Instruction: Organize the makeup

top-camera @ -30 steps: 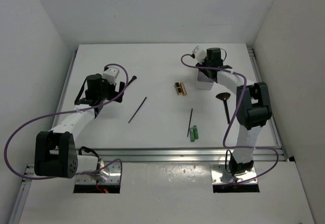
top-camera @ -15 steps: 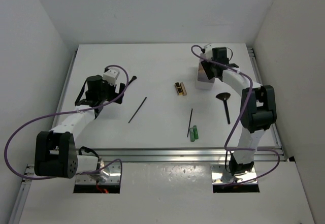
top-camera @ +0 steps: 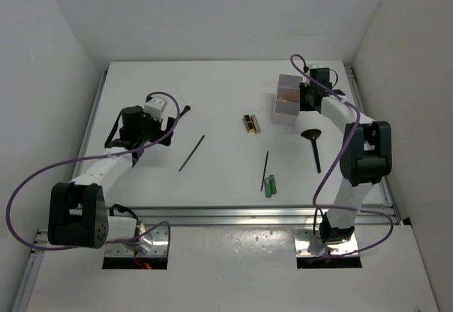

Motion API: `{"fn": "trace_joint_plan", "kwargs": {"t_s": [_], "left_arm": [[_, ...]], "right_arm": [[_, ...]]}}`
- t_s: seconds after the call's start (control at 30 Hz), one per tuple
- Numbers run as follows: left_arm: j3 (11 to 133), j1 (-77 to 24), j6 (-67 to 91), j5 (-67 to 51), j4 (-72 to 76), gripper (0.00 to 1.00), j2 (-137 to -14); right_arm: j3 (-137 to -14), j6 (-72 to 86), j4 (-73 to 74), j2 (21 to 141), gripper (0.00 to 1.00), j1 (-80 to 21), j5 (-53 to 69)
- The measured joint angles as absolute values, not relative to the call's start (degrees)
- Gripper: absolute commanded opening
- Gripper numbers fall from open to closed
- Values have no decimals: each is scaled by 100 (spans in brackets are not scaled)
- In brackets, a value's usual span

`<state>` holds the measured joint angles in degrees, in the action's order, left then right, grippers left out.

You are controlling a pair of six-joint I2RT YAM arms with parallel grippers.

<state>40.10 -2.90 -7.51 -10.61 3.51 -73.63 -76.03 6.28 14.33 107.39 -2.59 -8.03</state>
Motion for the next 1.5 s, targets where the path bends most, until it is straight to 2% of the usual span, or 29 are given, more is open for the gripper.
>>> {"fn": "trace_joint_plan", "kwargs": {"t_s": [0.43,0.83,1.23,1.37,1.4,1.43,1.5], "left_arm": [[4001,-290,-751,-1057,349,99,-7336],[3999,-290,-751,-1055,346,99,-7332],[3999,-290,-836,-1050,346,99,-7332],[3999,-290,-858,-1048,346,99,-7332],[3999,-290,-858,-1044,346,99,-7332],[3999,-290,-858,-1031,349,99,-7332],[3999,-290,-860,-991,346,99,-7332]], "right_arm": [[-7585,799,1378,10947,28,-255,-607],[-7540,843,1389,10433,28,-292,-639],[-7728,1033,1634,11006,29,-314,-250],[-7789,1041,1684,11122,12,-314,-220],[-7826,1033,1697,11166,4,-314,-224],[-7865,1009,1715,11212,0,-314,-235],[-7940,1022,1752,11244,0,-309,-257]]}}
